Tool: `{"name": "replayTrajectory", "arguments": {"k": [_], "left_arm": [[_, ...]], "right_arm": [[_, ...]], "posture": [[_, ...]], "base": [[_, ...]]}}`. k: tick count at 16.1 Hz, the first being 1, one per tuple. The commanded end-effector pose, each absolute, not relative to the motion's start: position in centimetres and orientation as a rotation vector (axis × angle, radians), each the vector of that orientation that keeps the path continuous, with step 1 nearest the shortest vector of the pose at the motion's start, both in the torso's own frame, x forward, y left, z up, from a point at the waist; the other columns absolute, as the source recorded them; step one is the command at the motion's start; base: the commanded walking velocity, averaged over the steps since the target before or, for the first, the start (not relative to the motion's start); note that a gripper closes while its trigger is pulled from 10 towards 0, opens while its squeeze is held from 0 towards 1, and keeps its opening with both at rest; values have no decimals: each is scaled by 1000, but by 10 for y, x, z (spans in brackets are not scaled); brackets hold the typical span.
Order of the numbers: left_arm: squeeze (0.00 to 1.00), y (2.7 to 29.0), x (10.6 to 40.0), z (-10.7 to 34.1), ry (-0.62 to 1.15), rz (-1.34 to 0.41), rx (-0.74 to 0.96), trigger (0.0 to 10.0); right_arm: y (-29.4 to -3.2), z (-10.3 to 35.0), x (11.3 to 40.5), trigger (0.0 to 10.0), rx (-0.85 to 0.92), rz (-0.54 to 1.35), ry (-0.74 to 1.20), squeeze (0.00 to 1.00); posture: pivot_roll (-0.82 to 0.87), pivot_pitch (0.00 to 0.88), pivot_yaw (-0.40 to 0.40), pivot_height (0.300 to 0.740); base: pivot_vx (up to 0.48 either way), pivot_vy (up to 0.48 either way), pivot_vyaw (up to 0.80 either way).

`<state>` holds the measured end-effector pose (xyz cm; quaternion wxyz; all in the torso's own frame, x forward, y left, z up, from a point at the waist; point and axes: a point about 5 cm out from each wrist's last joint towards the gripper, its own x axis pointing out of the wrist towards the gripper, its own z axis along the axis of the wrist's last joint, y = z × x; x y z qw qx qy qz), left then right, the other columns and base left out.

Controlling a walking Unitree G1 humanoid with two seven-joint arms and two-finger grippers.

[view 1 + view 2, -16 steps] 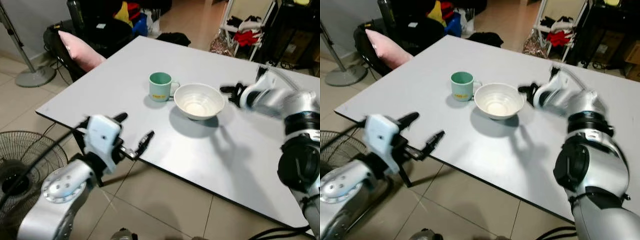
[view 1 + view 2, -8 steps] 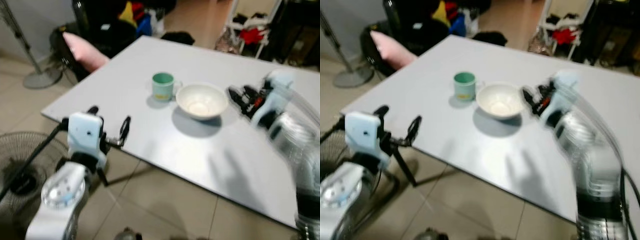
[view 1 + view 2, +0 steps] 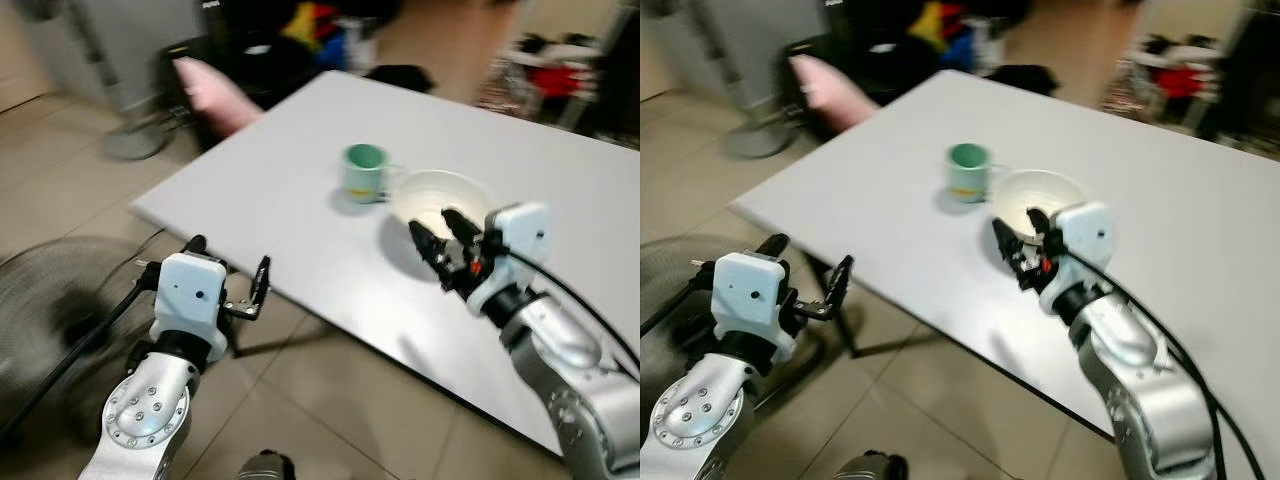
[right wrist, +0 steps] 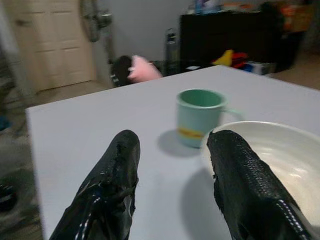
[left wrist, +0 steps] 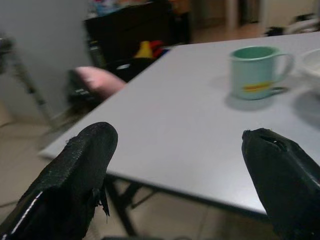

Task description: Setting the table

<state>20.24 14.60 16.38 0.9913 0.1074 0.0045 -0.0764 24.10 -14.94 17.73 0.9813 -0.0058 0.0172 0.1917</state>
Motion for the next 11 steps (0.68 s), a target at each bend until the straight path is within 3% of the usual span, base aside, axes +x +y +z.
{"name": "replayTrajectory", "arguments": {"k": [1, 11], "left_arm": [[0, 148, 200, 169, -21, -126, 220, 10000], [0, 150, 196, 168, -6, -107, 239, 10000]], "right_arm": [[-148, 179, 239, 10000, -18, 381, 12, 0], [-142, 168, 228, 10000, 26, 358, 12, 0]], "posture": [[-16, 36, 65, 740], [7, 54, 94, 740]], "base": [[0, 0, 800], [0, 0, 800]]}}
